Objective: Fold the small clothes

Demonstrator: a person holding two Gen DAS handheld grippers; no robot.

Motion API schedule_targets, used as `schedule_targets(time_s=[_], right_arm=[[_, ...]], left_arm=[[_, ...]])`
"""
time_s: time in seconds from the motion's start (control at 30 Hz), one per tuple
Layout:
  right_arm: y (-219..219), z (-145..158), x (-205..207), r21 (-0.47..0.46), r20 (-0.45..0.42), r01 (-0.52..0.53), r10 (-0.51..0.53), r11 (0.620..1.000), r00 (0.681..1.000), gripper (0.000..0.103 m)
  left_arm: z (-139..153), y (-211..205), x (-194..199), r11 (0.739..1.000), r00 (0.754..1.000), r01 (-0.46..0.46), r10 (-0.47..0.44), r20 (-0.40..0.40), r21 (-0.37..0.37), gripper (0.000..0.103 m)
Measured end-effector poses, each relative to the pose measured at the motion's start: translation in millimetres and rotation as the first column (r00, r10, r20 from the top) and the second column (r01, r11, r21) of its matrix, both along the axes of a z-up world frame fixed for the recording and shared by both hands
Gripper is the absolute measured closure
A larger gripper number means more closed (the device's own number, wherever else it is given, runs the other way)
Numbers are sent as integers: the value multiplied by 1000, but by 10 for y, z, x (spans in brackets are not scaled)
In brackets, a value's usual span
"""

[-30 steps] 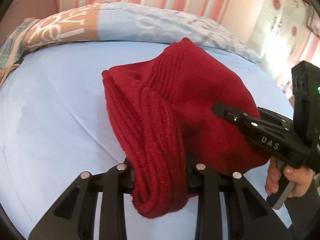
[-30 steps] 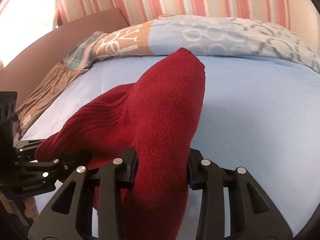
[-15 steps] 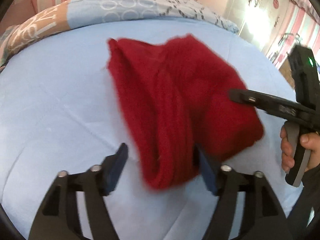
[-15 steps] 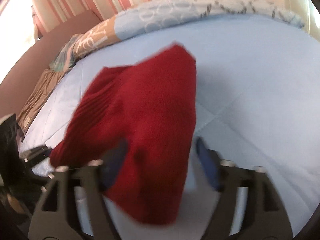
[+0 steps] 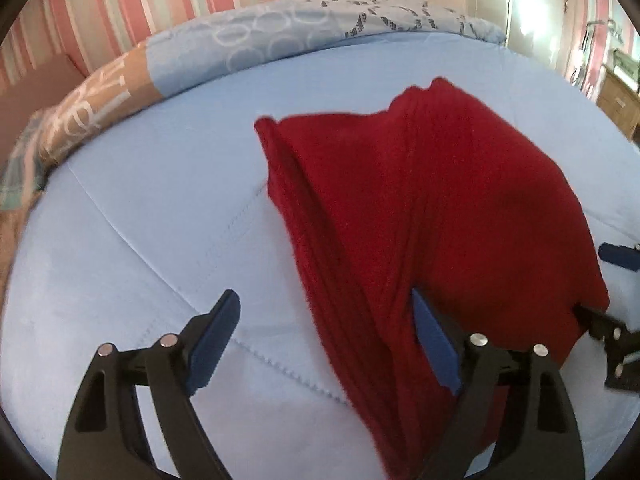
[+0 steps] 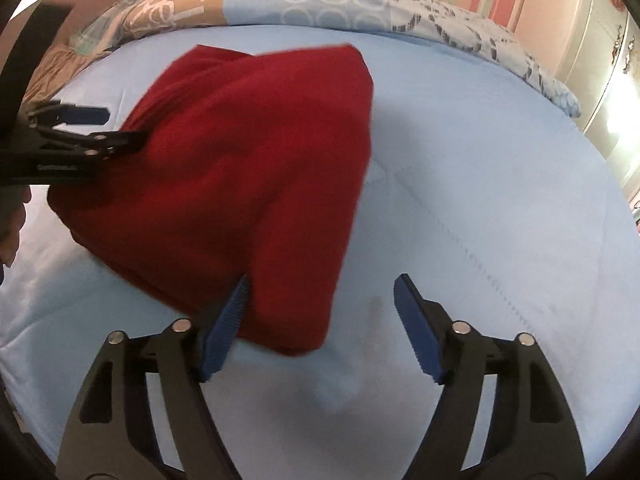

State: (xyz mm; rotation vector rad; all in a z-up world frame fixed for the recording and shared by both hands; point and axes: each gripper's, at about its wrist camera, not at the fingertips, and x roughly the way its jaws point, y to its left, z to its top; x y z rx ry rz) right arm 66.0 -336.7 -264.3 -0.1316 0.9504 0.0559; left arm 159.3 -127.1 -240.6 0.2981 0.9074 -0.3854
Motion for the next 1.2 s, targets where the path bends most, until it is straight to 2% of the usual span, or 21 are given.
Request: schedule_targets(time_s=[0.17, 0.27, 0.33, 0.37, 0.4, 0.47, 0.57, 0.73, 0.83, 0.93, 1.1, 1.2], right_arm=[[-87, -62, 27, 51, 1, 2, -3, 999, 1000, 22], [-31, 198, -136, 85, 68, -22, 17, 996, 998, 28], [78, 419, -309, 91, 149, -34, 20, 995, 989, 21], [125, 529, -396, 86, 189, -27, 11, 996, 982, 10], [197, 663, -519, 79, 241, -7, -12, 997, 970, 5], [309, 820, -695, 100, 293, -1, -28, 995, 956, 4], [520, 967, -902, 91, 324, 77, -103, 993, 940, 3], [798, 976, -1130, 121, 309, 115, -148, 986, 940, 3], [877, 908, -1182, 120, 299, 139, -170, 983, 939, 3], [924, 856, -1252, 157, 307, 166, -207, 974, 929, 3], [1030, 853, -1354, 167, 335, 166, -214, 972, 918, 3], [1107, 873, -1425, 146, 369, 149, -194, 978, 909, 3]], left_arm=[[-46, 175, -112, 998, 999, 25, -23, 41, -58, 13], [130, 335, -291, 989, 1000, -14, 18, 26, -147, 14], [293, 409, -450, 988, 997, -50, 59, 59, -144, 13], [384, 453, -562, 988, 993, -78, 89, 83, -132, 11], [457, 491, -679, 987, 988, -101, 114, 101, -127, 5], [595, 594, -912, 980, 975, -153, 171, 144, -131, 2], [770, 743, -1274, 969, 959, -197, 221, 176, -146, 2], [977, 924, -1813, 959, 932, -244, 272, 238, -142, 2], [987, 985, -2022, 962, 920, -250, 272, 282, -110, 2], [937, 1038, -2125, 960, 911, -266, 279, 303, -82, 2], [925, 1146, -2230, 949, 910, -286, 312, 274, -131, 2], [972, 1166, -2286, 944, 901, -292, 325, 287, -152, 2]])
